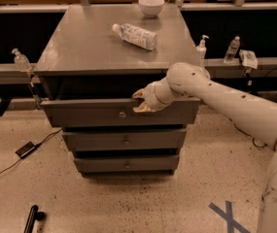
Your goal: Open top drawer
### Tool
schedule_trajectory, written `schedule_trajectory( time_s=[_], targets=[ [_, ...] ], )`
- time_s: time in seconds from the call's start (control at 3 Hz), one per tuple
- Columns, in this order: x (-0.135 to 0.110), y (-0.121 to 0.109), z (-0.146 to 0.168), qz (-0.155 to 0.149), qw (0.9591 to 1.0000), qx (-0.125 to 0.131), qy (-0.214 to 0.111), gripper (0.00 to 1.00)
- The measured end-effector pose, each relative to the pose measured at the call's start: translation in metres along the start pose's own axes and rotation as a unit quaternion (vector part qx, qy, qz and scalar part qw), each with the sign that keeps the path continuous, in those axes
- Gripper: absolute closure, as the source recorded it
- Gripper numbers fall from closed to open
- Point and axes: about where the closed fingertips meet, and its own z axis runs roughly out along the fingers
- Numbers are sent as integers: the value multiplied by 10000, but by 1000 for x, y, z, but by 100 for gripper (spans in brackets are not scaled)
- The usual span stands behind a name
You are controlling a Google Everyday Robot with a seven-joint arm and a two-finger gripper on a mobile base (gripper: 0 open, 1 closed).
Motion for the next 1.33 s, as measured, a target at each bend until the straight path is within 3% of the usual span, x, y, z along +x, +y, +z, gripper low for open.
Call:
schedule_trajectory(
  time_s=[0.33,1.0,1.33],
  targets=[
    [6,15,-12,-7,9998,62,-165,100],
    [6,17,-13,-8,9998,70,-188,100],
    [6,17,-13,-8,9998,69,-188,81]
  ],
)
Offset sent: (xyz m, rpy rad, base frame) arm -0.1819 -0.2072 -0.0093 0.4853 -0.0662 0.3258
